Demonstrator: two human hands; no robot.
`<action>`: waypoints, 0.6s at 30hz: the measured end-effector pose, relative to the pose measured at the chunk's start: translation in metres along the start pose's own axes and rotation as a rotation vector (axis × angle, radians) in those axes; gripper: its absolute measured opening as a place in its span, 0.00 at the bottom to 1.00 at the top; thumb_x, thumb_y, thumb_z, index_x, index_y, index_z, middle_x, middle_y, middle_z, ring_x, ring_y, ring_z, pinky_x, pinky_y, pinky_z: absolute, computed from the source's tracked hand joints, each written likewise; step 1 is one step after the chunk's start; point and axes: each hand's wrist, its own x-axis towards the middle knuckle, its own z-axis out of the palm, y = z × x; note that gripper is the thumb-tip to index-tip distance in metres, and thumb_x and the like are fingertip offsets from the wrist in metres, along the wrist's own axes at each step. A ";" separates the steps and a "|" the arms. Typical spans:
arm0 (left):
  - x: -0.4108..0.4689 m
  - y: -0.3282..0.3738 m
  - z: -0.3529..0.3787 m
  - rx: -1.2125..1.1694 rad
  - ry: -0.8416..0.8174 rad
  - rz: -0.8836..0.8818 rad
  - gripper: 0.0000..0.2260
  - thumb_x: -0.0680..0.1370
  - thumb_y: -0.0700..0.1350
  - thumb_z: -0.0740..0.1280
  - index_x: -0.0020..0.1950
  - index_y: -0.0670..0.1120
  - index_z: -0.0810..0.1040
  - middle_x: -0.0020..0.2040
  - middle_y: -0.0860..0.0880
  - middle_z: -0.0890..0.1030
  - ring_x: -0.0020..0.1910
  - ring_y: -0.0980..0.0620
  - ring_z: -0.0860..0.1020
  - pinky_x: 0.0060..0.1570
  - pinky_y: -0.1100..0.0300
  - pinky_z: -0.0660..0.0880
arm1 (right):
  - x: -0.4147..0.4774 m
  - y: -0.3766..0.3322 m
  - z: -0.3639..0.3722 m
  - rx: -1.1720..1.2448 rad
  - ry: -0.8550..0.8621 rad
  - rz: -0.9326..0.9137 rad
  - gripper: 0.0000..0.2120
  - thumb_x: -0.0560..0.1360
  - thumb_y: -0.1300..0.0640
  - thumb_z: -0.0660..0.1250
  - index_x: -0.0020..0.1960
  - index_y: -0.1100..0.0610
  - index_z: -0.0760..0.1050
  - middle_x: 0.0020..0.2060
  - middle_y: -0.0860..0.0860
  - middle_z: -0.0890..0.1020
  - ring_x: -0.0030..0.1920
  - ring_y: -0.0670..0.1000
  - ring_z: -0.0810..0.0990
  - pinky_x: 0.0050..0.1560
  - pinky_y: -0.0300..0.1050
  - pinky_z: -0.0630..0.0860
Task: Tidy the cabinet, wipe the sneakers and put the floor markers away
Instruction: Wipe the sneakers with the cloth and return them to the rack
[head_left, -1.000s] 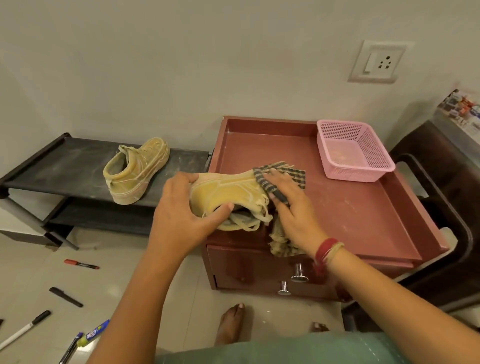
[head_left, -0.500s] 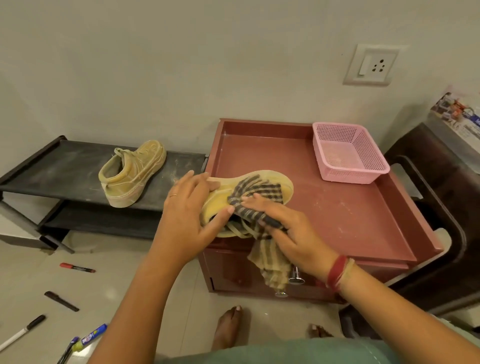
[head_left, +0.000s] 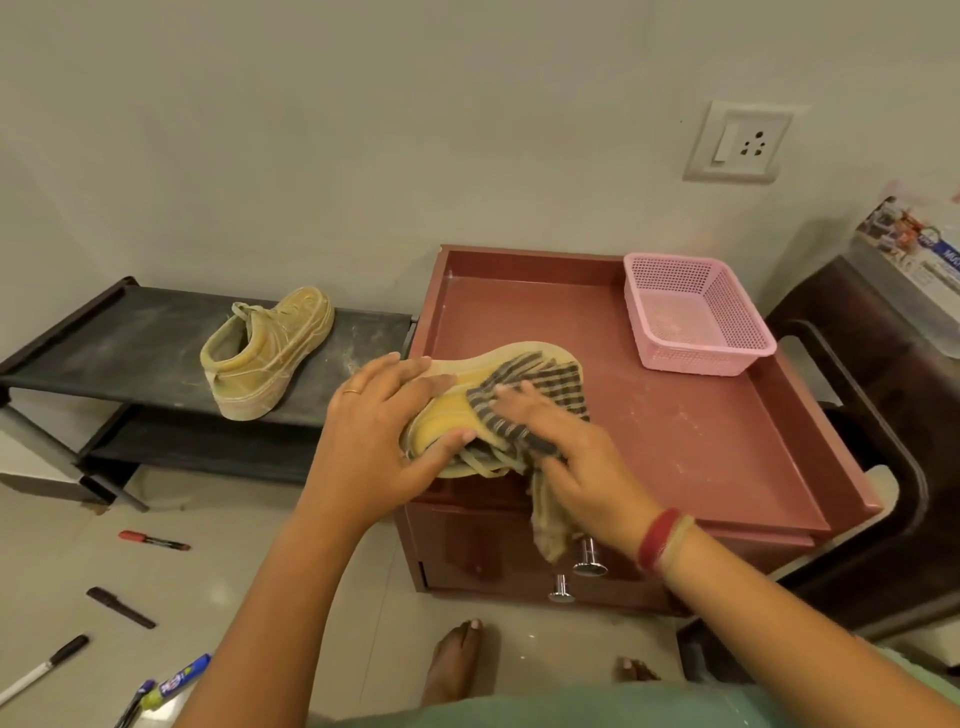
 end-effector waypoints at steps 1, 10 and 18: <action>0.000 0.000 0.000 -0.004 0.004 0.008 0.26 0.72 0.65 0.63 0.61 0.49 0.80 0.62 0.49 0.78 0.67 0.45 0.71 0.62 0.41 0.70 | -0.004 -0.004 0.003 0.012 -0.049 -0.032 0.29 0.74 0.70 0.56 0.69 0.45 0.67 0.70 0.42 0.67 0.74 0.44 0.57 0.73 0.45 0.56; 0.000 -0.002 -0.001 -0.061 0.032 0.011 0.27 0.70 0.67 0.66 0.59 0.50 0.81 0.61 0.50 0.79 0.66 0.46 0.72 0.60 0.40 0.70 | -0.004 -0.008 0.005 0.014 -0.027 0.005 0.27 0.75 0.71 0.58 0.69 0.48 0.68 0.70 0.42 0.66 0.74 0.42 0.56 0.74 0.41 0.54; -0.001 -0.002 -0.001 -0.067 0.036 0.008 0.27 0.69 0.67 0.66 0.59 0.50 0.81 0.61 0.51 0.79 0.67 0.47 0.72 0.61 0.40 0.70 | 0.002 -0.014 0.008 0.060 -0.027 0.018 0.29 0.74 0.71 0.57 0.69 0.47 0.67 0.70 0.44 0.66 0.74 0.44 0.57 0.74 0.42 0.54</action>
